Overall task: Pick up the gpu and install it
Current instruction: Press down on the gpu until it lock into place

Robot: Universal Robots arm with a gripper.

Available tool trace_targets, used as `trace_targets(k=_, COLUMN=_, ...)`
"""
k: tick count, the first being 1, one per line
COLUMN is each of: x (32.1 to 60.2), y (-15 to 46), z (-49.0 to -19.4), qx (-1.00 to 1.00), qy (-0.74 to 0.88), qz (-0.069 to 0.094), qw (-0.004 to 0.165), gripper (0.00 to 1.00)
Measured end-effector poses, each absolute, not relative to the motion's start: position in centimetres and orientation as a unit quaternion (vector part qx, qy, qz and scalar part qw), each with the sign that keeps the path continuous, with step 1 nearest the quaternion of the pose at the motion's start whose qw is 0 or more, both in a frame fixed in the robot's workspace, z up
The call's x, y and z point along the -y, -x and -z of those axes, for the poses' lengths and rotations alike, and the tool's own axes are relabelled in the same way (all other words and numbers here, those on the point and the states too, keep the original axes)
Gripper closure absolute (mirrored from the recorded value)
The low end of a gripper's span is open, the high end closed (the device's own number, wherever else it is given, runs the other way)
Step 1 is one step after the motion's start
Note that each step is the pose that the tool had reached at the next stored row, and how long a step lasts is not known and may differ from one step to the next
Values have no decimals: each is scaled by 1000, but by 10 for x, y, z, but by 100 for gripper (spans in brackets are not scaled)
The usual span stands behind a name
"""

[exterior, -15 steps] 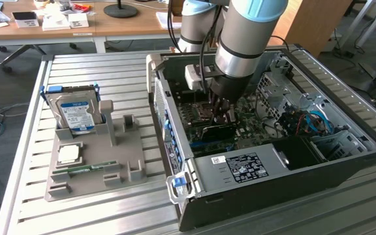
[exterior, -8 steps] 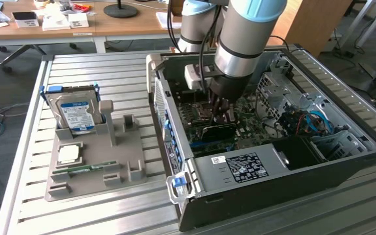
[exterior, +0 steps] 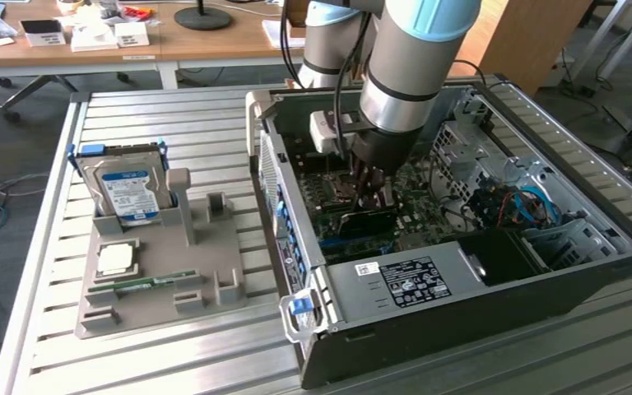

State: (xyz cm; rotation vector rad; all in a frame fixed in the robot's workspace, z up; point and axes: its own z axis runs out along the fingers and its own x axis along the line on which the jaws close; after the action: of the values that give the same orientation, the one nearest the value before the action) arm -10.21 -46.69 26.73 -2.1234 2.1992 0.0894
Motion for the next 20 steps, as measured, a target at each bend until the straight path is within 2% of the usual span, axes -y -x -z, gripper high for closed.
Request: trace_targets(k=20, x=467, y=102, z=-264, qx=-718, qy=694, qz=-29, qw=41, gripper=89)
